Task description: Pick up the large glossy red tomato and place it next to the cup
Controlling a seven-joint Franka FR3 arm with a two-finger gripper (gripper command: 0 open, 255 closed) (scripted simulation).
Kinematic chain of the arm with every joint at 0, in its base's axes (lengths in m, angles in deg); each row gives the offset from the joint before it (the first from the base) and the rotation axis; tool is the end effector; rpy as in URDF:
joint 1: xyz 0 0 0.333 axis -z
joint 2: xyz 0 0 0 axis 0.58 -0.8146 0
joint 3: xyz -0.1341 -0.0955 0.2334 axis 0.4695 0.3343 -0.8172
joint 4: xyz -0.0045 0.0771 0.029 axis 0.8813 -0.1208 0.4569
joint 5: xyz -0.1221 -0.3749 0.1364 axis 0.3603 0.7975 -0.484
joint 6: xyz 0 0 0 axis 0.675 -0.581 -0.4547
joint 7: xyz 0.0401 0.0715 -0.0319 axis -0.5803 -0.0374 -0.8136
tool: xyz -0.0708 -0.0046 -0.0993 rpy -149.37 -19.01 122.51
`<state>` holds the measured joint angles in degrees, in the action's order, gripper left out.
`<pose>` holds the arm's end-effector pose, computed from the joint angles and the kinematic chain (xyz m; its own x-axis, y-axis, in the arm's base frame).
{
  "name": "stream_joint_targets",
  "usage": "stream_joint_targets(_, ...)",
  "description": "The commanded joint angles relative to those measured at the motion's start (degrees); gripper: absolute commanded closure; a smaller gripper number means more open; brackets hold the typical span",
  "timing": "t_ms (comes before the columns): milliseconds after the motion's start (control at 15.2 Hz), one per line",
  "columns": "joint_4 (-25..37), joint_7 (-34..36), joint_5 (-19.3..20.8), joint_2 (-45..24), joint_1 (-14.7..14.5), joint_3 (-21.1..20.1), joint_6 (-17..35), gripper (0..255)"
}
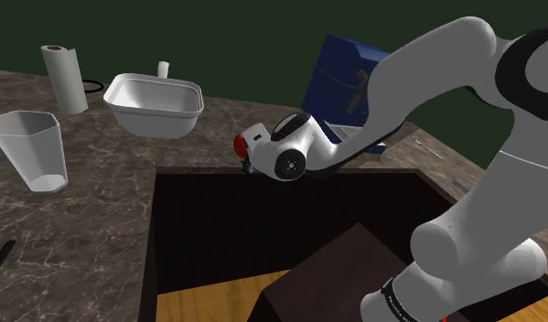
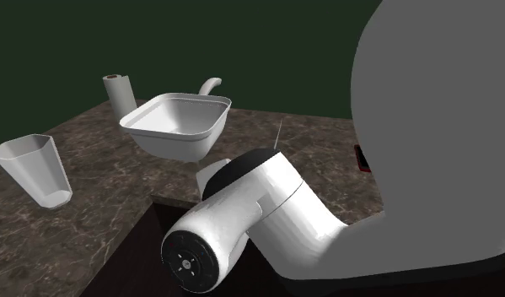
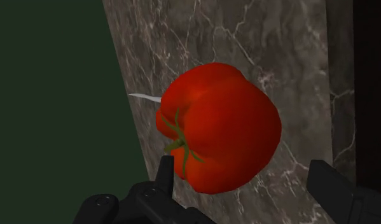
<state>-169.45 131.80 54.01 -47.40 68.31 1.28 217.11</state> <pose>0.5015 0.1608 0.2105 0.4507 0.8724 0.1891 0.3661 -0.3739 0.8521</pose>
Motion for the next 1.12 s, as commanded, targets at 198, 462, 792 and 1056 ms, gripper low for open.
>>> stream_joint_targets(198,3.06,-0.75,3.23,-5.23,-0.58,1.68,-1.95,0)
stream_joint_targets(462,3.06,-0.75,3.23,-5.23,-0.58,1.69,-1.94,0)
stream_joint_targets(792,3.06,-0.75,3.22,-5.22,-0.58,1.68,-1.94,255)
stream_joint_targets(1056,3.06,-0.74,3.22,-5.24,-0.59,1.69,-1.96,255)
